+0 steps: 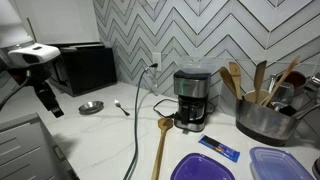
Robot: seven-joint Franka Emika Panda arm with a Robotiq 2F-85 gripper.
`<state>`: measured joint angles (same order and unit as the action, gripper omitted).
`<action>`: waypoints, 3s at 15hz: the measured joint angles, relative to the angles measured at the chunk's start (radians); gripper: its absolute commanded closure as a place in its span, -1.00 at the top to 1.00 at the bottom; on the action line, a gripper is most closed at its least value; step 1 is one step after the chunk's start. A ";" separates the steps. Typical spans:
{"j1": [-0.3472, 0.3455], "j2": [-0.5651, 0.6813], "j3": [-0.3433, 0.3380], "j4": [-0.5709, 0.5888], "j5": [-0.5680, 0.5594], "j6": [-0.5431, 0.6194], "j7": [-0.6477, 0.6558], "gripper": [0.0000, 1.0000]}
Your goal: Pick up the silver fork and put it on the dark blue lunch box lid
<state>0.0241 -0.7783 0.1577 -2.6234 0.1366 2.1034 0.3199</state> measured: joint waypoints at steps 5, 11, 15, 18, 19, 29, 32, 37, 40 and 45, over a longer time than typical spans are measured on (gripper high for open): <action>0.000 0.000 0.000 0.000 0.000 0.000 0.000 1.00; 0.000 0.000 0.000 0.000 0.000 0.000 0.000 1.00; 0.000 0.000 0.000 0.000 0.000 0.000 0.000 1.00; 0.000 0.000 0.000 0.000 0.000 0.000 0.000 1.00; 0.000 0.000 0.000 0.000 0.000 0.000 0.000 1.00; 0.000 0.000 0.000 0.000 0.000 0.000 0.000 1.00; 0.018 0.025 0.003 0.022 0.000 0.001 -0.051 1.00; 0.086 0.208 0.030 0.179 -0.010 0.014 -0.206 1.00; 0.104 0.367 0.030 0.311 -0.047 0.034 -0.323 1.00; 0.104 0.602 -0.010 0.529 -0.100 0.033 -0.596 1.00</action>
<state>0.1283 -0.1764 0.1479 -2.0942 0.0362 2.1366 -0.2756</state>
